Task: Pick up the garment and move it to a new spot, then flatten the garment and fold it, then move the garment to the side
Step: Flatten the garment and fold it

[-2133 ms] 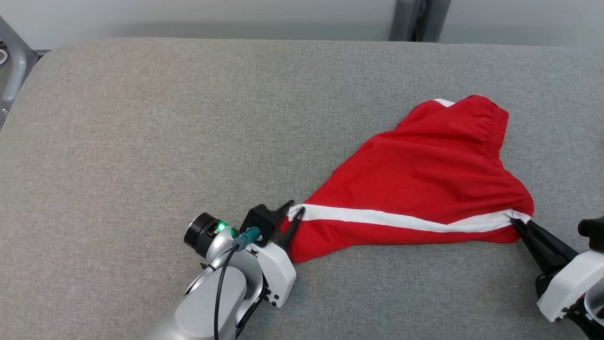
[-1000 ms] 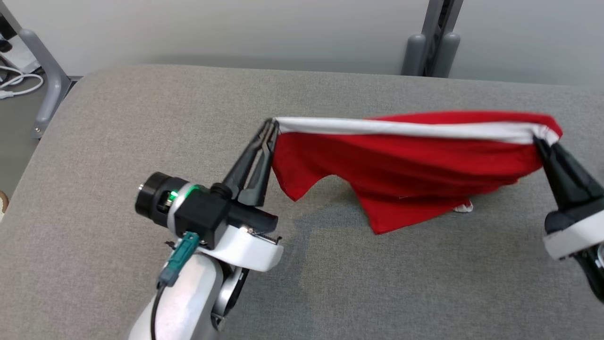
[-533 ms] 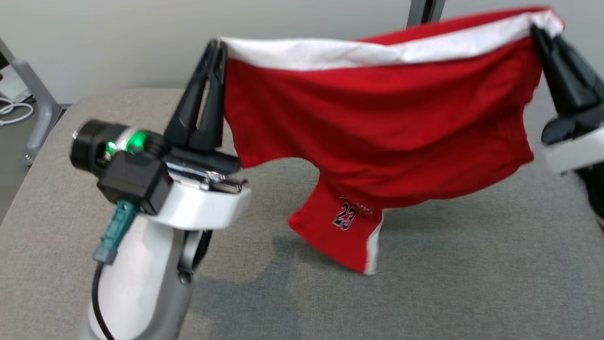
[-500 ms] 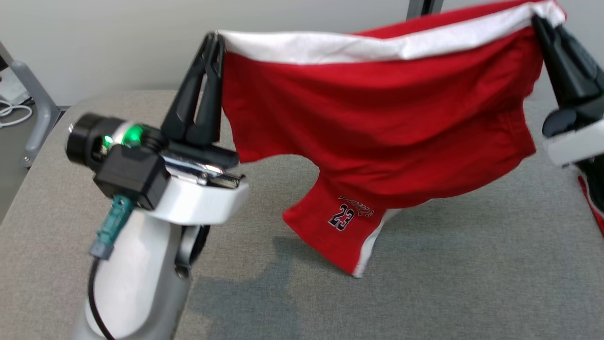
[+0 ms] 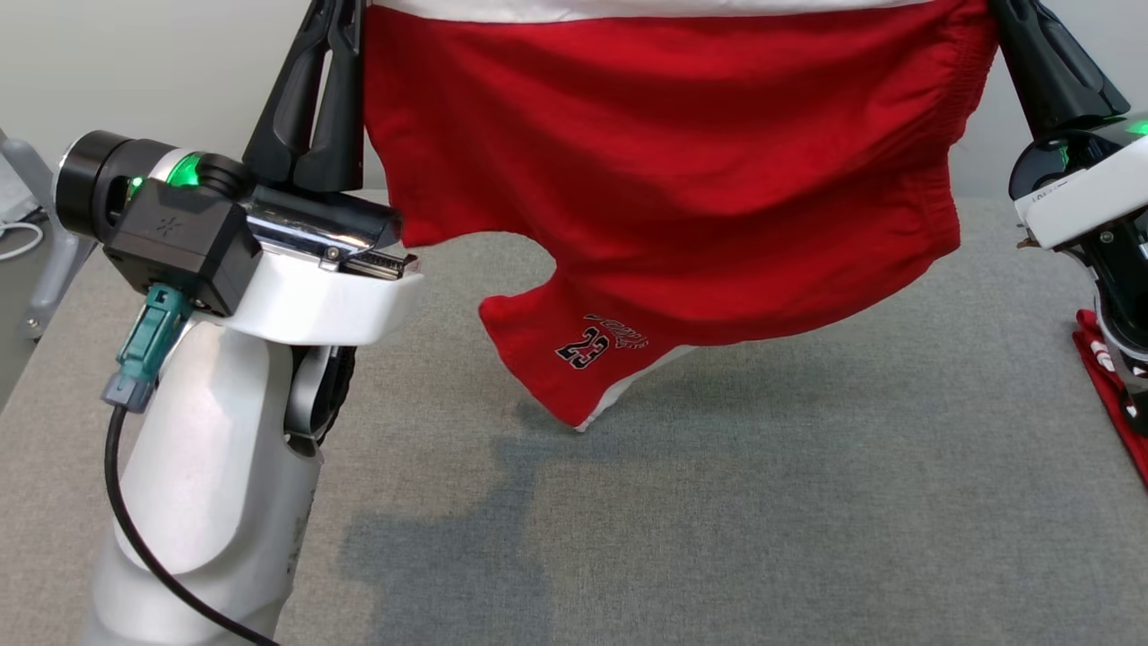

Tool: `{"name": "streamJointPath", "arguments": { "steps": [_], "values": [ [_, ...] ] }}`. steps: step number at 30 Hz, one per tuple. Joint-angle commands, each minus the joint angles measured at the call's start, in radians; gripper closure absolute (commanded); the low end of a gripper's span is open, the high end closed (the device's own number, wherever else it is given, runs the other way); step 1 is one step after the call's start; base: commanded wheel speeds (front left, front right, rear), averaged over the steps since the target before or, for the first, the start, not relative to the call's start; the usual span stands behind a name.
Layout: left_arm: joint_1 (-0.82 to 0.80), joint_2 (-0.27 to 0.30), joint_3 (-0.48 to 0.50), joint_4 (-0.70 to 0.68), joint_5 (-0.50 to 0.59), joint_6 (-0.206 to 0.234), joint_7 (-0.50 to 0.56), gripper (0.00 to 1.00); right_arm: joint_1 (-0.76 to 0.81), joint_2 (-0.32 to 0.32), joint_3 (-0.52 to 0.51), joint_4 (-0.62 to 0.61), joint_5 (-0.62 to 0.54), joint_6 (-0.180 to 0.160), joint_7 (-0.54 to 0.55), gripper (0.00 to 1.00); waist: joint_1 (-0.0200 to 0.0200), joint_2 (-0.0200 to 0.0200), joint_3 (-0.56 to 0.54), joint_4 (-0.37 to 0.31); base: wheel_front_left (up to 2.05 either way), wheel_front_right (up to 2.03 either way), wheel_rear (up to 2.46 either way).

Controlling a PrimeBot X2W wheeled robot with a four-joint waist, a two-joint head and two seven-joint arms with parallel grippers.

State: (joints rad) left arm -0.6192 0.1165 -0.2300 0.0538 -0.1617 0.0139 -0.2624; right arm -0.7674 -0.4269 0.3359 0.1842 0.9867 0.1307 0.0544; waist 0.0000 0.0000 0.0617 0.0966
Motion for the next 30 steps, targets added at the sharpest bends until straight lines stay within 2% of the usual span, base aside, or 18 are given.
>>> {"name": "streamJointPath", "arguments": {
  "steps": [1,8,11,16,19,21,24,27,28,30],
  "values": [
    [-0.005,0.007,-0.001,0.006,-0.003,-0.005,0.004,1.00,0.006,-0.004,-0.006,0.002,-0.008,0.000,0.006,1.00,0.0000,0.0000,0.013,-0.002,0.00,0.00,0.00],
    [-0.138,0.006,-0.016,0.072,-0.010,-0.032,0.046,1.00,-0.094,-0.023,-0.047,0.010,-0.035,0.000,0.066,1.00,0.0000,0.0000,0.138,-0.014,0.00,0.00,0.00],
    [-0.252,-0.001,-0.010,0.118,-0.007,-0.031,0.061,1.00,-0.199,-0.023,-0.053,0.022,-0.028,0.000,0.095,1.00,0.0000,0.0000,0.232,-0.026,0.00,0.00,0.00],
    [-0.470,-0.029,0.002,0.241,-0.022,-0.016,0.045,1.00,-0.403,-0.021,-0.023,0.096,-0.044,0.000,0.051,1.00,0.0000,0.0000,0.371,-0.043,0.00,0.00,0.00],
    [-0.607,-0.046,0.014,0.324,-0.041,0.006,0.019,1.00,-0.518,0.001,0.002,0.152,-0.027,0.000,0.001,1.00,0.0000,0.0000,0.427,-0.048,0.00,0.00,0.00],
    [-0.732,-0.055,0.023,0.381,-0.044,0.037,0.002,1.00,-0.613,0.013,0.029,0.198,-0.005,0.000,-0.068,1.00,0.0000,0.0000,0.480,-0.055,0.00,0.00,0.00],
    [-0.824,-0.061,0.038,0.369,-0.041,0.077,-0.002,1.00,-0.677,0.018,0.054,0.241,0.012,0.000,-0.145,1.00,0.0000,0.0000,0.519,-0.052,0.00,0.00,0.00],
    [-0.842,-0.063,0.030,0.345,-0.033,0.099,-0.002,1.00,-0.700,0.020,0.072,0.271,0.030,0.000,-0.197,1.00,0.0000,0.0000,0.539,-0.052,0.00,0.00,0.00],
    [-0.842,-0.064,0.000,0.321,-0.042,0.116,-0.002,1.00,-0.701,0.024,0.090,0.302,0.060,0.000,-0.232,1.00,0.0000,0.0000,0.556,-0.052,0.00,0.00,0.00],
    [-0.832,-0.064,-0.018,0.313,-0.044,0.124,-0.002,1.00,-0.691,0.028,0.098,0.317,0.087,0.000,-0.240,1.00,0.0000,0.0000,0.562,-0.051,0.00,0.00,0.00]
  ]
}}
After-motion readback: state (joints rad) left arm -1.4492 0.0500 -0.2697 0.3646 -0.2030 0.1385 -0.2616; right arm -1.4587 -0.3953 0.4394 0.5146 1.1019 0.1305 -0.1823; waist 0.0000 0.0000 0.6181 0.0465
